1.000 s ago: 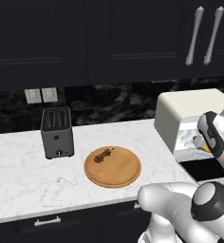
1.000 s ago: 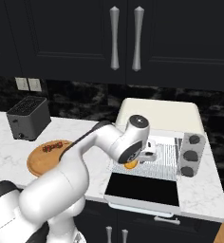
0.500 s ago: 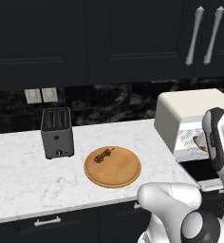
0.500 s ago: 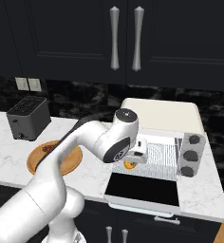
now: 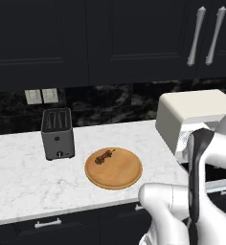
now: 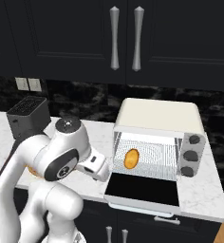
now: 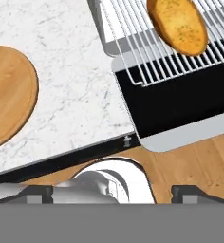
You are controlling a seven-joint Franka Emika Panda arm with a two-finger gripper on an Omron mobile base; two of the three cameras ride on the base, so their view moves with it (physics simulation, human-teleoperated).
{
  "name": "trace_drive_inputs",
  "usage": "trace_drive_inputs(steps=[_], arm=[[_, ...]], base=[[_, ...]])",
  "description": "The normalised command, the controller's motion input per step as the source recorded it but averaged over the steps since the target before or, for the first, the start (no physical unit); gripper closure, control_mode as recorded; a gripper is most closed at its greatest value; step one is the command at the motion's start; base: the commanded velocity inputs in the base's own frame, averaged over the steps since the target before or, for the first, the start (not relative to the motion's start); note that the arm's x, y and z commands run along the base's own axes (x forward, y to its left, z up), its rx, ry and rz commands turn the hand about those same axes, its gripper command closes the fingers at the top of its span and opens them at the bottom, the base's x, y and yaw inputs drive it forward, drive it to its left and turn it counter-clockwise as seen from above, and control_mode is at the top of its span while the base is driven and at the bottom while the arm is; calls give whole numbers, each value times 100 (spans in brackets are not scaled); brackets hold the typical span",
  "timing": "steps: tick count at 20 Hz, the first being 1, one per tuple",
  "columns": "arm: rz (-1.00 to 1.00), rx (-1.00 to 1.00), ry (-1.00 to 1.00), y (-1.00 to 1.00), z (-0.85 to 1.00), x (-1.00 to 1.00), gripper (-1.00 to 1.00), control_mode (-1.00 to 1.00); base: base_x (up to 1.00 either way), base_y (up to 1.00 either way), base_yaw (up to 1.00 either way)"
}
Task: Pick up the kebab skewer and baguette bread, and place them inside the toaster oven. Close the toaster oven door and start by setting the timer.
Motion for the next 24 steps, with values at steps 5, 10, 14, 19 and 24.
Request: trace_drive_inputs(steps=[5, 10, 14, 19, 24], arm=[[-19, 3, -5, 100, 34, -6, -100, -100], [-9, 6, 0, 100, 10, 32, -100, -100], [0, 7, 0, 100, 2, 71, -100, -100], [0, 7, 0, 82, -19, 58, -100, -100], [0, 9, -2, 46, -51, 59, -100, -100]], base=[[0, 0, 0], [0, 0, 0], [0, 0, 0], [0, 0, 0], [0, 0, 0]])
